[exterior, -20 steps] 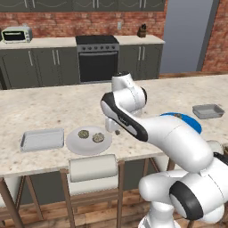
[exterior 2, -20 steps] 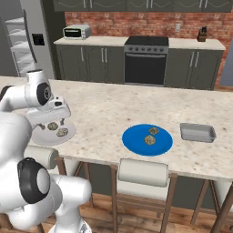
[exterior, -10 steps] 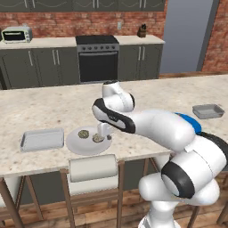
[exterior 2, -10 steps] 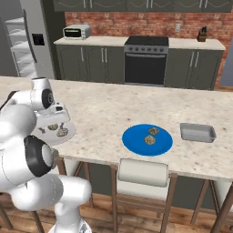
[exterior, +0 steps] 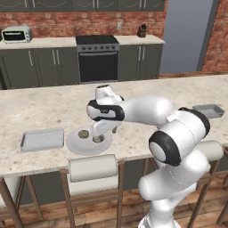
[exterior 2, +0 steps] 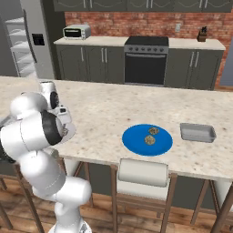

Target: Place two dumplings into each of the tupperware containers and then place the containers in the fridge.

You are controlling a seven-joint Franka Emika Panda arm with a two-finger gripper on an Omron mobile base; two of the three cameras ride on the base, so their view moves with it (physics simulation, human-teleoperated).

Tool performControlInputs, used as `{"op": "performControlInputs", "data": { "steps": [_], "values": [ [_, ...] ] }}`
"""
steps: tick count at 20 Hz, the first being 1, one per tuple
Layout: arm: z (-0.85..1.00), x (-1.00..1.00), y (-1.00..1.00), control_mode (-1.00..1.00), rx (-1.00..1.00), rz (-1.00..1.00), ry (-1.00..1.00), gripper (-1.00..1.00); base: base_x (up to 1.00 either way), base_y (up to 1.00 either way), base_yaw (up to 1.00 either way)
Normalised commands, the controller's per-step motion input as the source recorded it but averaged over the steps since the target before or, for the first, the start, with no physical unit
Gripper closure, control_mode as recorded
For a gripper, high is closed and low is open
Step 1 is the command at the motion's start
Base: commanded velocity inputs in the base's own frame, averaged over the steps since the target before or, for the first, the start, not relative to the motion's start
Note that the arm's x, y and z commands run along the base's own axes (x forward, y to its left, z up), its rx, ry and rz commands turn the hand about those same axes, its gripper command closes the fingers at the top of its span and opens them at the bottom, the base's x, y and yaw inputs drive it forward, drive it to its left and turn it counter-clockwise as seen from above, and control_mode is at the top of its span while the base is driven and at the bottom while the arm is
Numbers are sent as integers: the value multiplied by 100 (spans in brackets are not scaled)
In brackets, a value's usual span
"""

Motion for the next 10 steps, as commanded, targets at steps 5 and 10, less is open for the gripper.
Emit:
{"op": "performControlInputs", "data": {
  "steps": [5, 10],
  "values": [
    [-46, 56, 12, -100, 0, 0, 2, -100, 0, 0, 0],
    [-44, 57, 3, -100, 0, 0, 0, -100, 0, 0, 0]
  ]
}}
